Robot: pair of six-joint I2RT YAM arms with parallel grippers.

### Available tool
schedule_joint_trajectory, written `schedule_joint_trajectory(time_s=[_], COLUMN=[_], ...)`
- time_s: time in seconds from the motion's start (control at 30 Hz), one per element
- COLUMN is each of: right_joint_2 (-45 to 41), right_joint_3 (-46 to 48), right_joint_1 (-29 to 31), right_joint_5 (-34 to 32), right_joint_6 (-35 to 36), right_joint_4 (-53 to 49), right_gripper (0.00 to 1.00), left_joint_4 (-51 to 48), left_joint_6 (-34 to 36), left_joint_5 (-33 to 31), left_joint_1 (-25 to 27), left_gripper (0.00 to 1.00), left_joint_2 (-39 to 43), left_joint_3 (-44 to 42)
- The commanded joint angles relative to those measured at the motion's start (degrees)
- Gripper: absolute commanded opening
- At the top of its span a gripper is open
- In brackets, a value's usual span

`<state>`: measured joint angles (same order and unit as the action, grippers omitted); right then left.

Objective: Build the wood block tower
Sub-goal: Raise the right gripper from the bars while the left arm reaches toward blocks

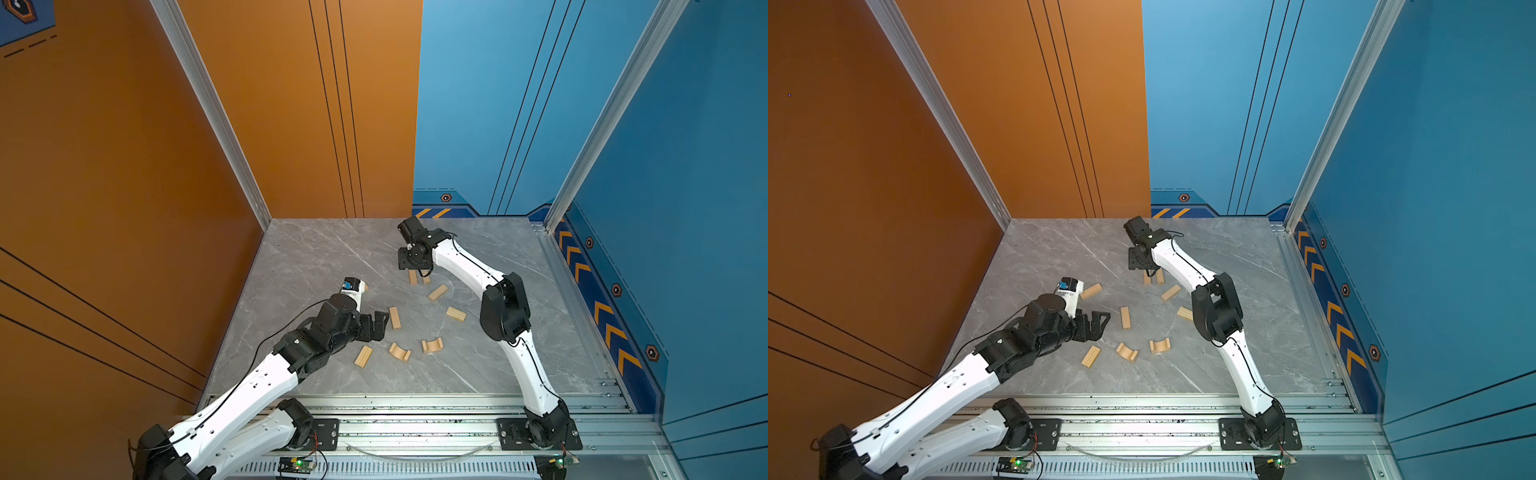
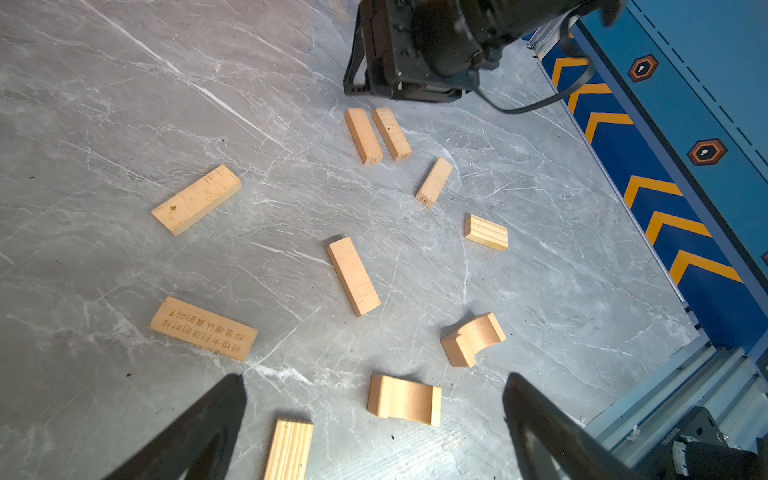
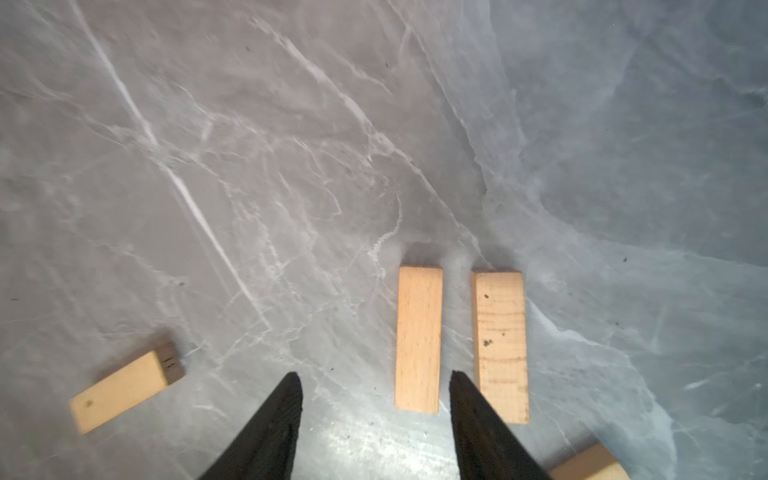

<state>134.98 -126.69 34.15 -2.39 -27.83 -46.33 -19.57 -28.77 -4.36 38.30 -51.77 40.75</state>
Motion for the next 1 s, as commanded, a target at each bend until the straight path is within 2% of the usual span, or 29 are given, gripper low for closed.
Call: schedule_joint_trajectory(time_s=[0.0, 0.2, 0.37, 0.53, 0.6, 0.67, 0.83, 0.97], right_joint_2=[-5.52, -13.11, -19.42, -23.97, -25.71, -27.38, -29.29, -28.33], right_joint_3=[2.95, 11.38, 20.79, 29.92, 32.92, 35.75, 41.23, 44.14], right_joint_1=[0.13, -0.16, -0.78, -0.89, -0.84, -1.13, -3.00, -5.30], right_joint_5=[1.95, 2.34, 0.20, 1.10, 1.04, 0.92, 1.55, 2.28], right_joint_6=[2.10, 7.32, 9.54, 10.78, 11.37, 12.15, 13.68, 14.65], right_joint_4=[0.34, -2.21, -2.45, -1.08, -0.11, 0.89, 3.66, 6.67], right_gripper=[0.61, 0.65, 0.67, 0.73, 0.87, 0.92, 0.95, 0.97], left_joint_4=[-0.74, -0.35, 0.91, 1.41, 1.90, 3.03, 6.28, 6.70], left_joint_6=[-0.83, -0.81, -0.86, -1.14, -1.49, -1.87, -2.13, -1.83], left_joint_5=[1.11, 0.94, 0.03, -4.21, -5.98, -7.46, -9.77, -11.59], left_joint_1=[-0.01, 2.06, 6.24, 13.70, 17.00, 20.34, 27.22, 30.70], left_gripper=[0.98, 0.98, 0.98, 0.98, 0.98, 0.98, 0.98, 0.98], left_joint_2=[0.87, 0.92, -0.20, -2.72, -3.95, -5.57, -11.53, -16.70], left_joint_3=[1.52, 2.11, 2.67, 4.46, 5.07, 5.52, 7.66, 10.81])
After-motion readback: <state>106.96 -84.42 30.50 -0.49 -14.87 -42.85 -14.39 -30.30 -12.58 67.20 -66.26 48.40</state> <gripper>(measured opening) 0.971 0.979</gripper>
